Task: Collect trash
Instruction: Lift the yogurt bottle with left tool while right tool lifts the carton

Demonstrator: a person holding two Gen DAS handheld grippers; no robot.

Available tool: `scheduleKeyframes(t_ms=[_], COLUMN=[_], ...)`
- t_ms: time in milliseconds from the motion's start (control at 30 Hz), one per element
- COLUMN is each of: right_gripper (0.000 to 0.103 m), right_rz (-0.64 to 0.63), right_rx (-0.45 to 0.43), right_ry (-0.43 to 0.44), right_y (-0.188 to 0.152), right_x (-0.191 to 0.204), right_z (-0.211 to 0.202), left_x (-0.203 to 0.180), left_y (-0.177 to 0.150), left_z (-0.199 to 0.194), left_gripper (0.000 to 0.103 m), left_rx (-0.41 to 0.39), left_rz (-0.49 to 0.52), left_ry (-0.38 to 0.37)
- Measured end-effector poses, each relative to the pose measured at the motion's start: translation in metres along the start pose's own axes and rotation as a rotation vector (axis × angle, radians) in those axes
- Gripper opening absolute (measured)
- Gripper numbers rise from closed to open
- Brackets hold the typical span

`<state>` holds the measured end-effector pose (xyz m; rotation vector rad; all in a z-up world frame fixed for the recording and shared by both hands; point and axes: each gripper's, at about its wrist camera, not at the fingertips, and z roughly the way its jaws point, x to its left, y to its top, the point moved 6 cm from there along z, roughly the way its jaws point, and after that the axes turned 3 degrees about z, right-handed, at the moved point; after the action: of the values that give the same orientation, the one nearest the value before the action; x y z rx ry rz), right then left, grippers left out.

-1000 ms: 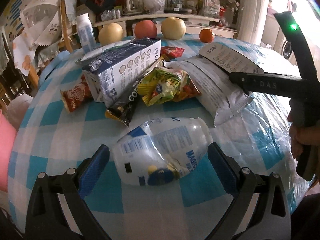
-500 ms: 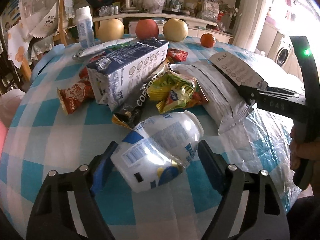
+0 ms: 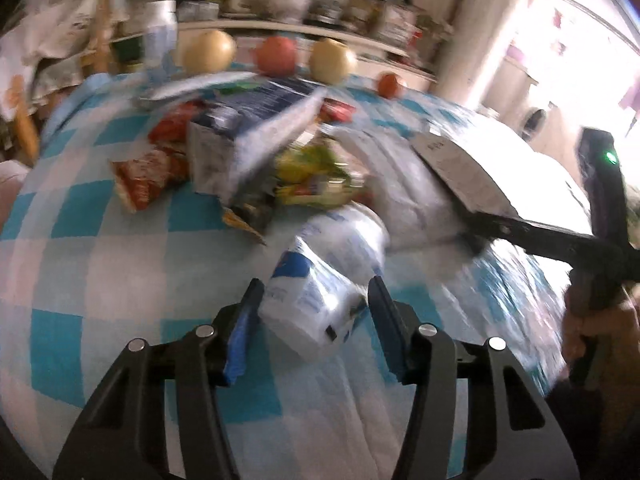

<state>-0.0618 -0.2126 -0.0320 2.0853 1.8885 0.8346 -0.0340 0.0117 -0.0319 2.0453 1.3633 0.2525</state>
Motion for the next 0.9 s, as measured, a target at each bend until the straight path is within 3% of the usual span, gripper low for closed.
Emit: scheduleKeyframes(t_ms=[100,200,367,567,667,700,800,900], right_gripper=[0.064,0.087,0.087,0.086,0.067,0.061,0.061,0.06], right_rz=[-0.002,-0.013,-0.037,-0.062,-0.065,-0.049,-0.02,-0.006], right_rx=[0.007,-0.018,-0.016,-0.009,-0.018,-0.019,-0.017,-0.028], right_ry=[-0.008,-0.043,-0.071,-0.108,-0.12,-0.113,-0.114,-0.116], right_y=[-0.003,0.001,0.005,0.007,0.007,0.007,0.005,0.005], right_x=[-0.001,0.0,0.0,-0.001,-0.002,-0.004,-0.006,-0.005], right_z=[0.001,-0.001,0.008,0.014,0.012,0.01,0.007,0.004], left_x=[-0.009,-0.006,0.001,-0.006,-0.011,-0.01,-0.006,-0.002], left_y=[-0.004,-0.003,0.008,0.008,0.007,0.008,0.009,0.009], left_z=[0.001,0.001,0.002,0.021,0.025,0.025,0.022,0.019], left_gripper=[0.059,0.078,0.086,0.086,0.085,0.08,0.063,0.062], left_rx=[0.027,0.014,-0.028,0.025,0.036,0.034,0.026,0.016], left_rz=[0.076,0.118,0.172,0.218,0.241,0.234,0.215,0.183], left_ry=[-0.028,0.02,0.093,0.091,0.106,0.109,0.126,0.108])
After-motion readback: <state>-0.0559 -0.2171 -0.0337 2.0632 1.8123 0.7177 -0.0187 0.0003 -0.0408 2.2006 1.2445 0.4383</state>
